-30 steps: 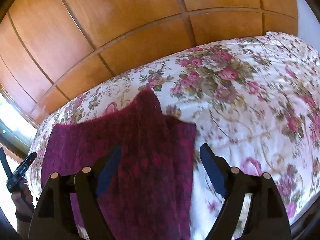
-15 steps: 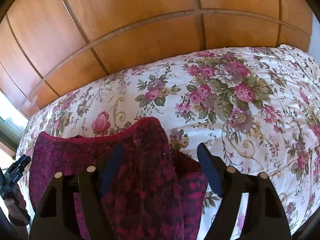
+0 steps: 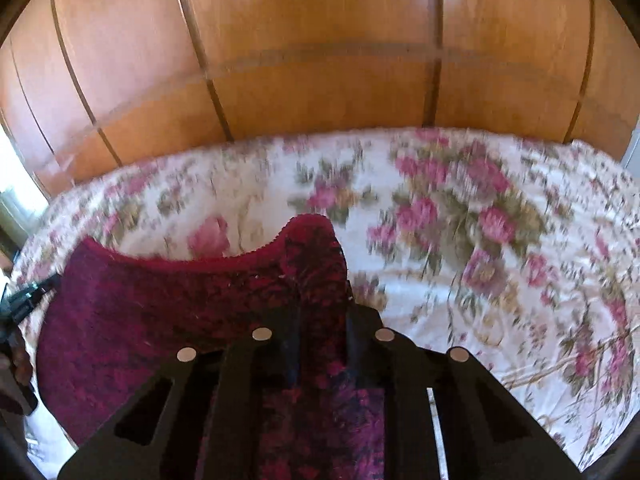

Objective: Fold small clothes

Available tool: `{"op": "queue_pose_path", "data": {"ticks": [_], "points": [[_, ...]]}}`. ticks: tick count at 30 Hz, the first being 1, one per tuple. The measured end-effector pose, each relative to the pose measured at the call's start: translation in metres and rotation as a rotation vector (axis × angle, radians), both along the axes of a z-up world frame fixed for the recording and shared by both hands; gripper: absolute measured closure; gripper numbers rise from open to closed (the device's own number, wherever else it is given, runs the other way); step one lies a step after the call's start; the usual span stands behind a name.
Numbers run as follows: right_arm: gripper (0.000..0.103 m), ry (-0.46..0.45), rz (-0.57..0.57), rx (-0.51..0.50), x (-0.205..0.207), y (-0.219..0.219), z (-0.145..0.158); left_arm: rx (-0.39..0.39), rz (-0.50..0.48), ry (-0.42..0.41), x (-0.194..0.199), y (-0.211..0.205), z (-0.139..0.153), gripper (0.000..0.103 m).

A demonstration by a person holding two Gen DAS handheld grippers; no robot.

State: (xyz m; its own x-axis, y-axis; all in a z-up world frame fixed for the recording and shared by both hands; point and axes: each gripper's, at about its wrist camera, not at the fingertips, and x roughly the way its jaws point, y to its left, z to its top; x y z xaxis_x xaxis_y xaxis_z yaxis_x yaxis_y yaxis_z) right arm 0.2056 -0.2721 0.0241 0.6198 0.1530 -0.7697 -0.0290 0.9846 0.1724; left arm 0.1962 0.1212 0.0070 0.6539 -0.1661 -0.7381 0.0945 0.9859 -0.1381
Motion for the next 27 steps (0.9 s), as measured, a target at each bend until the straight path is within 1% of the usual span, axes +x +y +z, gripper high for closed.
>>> {"op": "queue_pose_path", "data": {"ticks": [2,4,7,8,9,10,11,12,13,14,15,16,17,18,19,21,22,23,25,27], "points": [[0.087,-0.006,-0.027,0.006,0.006,-0.003,-0.001,-0.006,0.021,-0.002,0.008,0.000,-0.001,0.103],[0.087,0.026,-0.061,-0.015,0.018,-0.006,-0.018,0.016,0.032,0.010,0.017,-0.006,-0.007,0.103],[0.087,0.129,-0.112,-0.036,0.034,-0.010,-0.062,0.098,0.044,0.064,0.032,-0.017,-0.031,0.103],[0.087,0.151,-0.124,-0.031,0.035,-0.012,-0.074,0.108,0.053,0.073,0.032,-0.017,-0.036,0.103],[0.085,0.162,-0.135,-0.016,0.034,-0.015,-0.085,0.118,0.053,0.079,0.033,-0.018,-0.039,0.103],[0.083,0.154,-0.142,-0.005,0.033,-0.017,-0.088,0.130,0.054,0.074,0.032,-0.019,-0.040,0.103],[0.082,0.147,-0.149,0.002,0.032,-0.018,-0.087,0.160,0.072,0.069,0.030,-0.020,-0.038,0.103],[0.077,0.144,-0.153,0.005,0.031,-0.020,-0.085,0.184,0.087,0.080,0.028,-0.020,-0.039,0.103],[0.066,0.143,-0.155,0.005,0.031,-0.021,-0.084,0.187,0.097,0.083,0.027,-0.019,-0.038,0.103],[0.059,0.140,-0.163,0.003,0.029,-0.022,-0.082,0.177,0.124,0.076,0.023,-0.015,-0.035,0.103],[0.047,0.133,-0.173,0.002,0.027,-0.025,-0.079,0.178,0.149,0.070,0.020,-0.012,-0.032,0.103],[0.040,0.121,-0.178,0.005,0.025,-0.026,-0.075,0.173,0.167,0.061,0.015,-0.009,-0.027,0.103],[0.037,0.106,-0.181,0.004,0.023,-0.026,-0.071,0.170,0.182,0.047,0.011,-0.008,-0.023,0.102],[0.033,0.085,-0.184,-0.007,0.019,-0.025,-0.065,0.176,0.203,0.027,0.005,-0.007,-0.018,0.097],[0.032,0.069,-0.189,-0.022,0.016,-0.022,-0.060,0.183,0.210,0.011,0.001,-0.006,-0.015,0.089],[0.026,0.024,-0.196,-0.066,0.008,-0.016,-0.047,0.198,0.227,-0.037,-0.013,-0.007,-0.004,0.077],[0.025,0.002,-0.196,-0.087,0.004,-0.012,-0.041,0.201,0.227,-0.054,-0.016,-0.008,0.000,0.073],[0.024,-0.019,-0.196,-0.106,0.000,-0.007,-0.034,0.205,0.226,-0.076,-0.022,-0.010,0.005,0.071],[0.023,-0.061,-0.185,-0.126,-0.011,0.004,-0.020,0.212,0.226,-0.109,-0.029,-0.014,0.013,0.057],[0.021,-0.076,-0.155,-0.110,-0.020,0.013,-0.012,0.203,0.214,-0.134,-0.036,-0.018,0.019,0.055]]}}
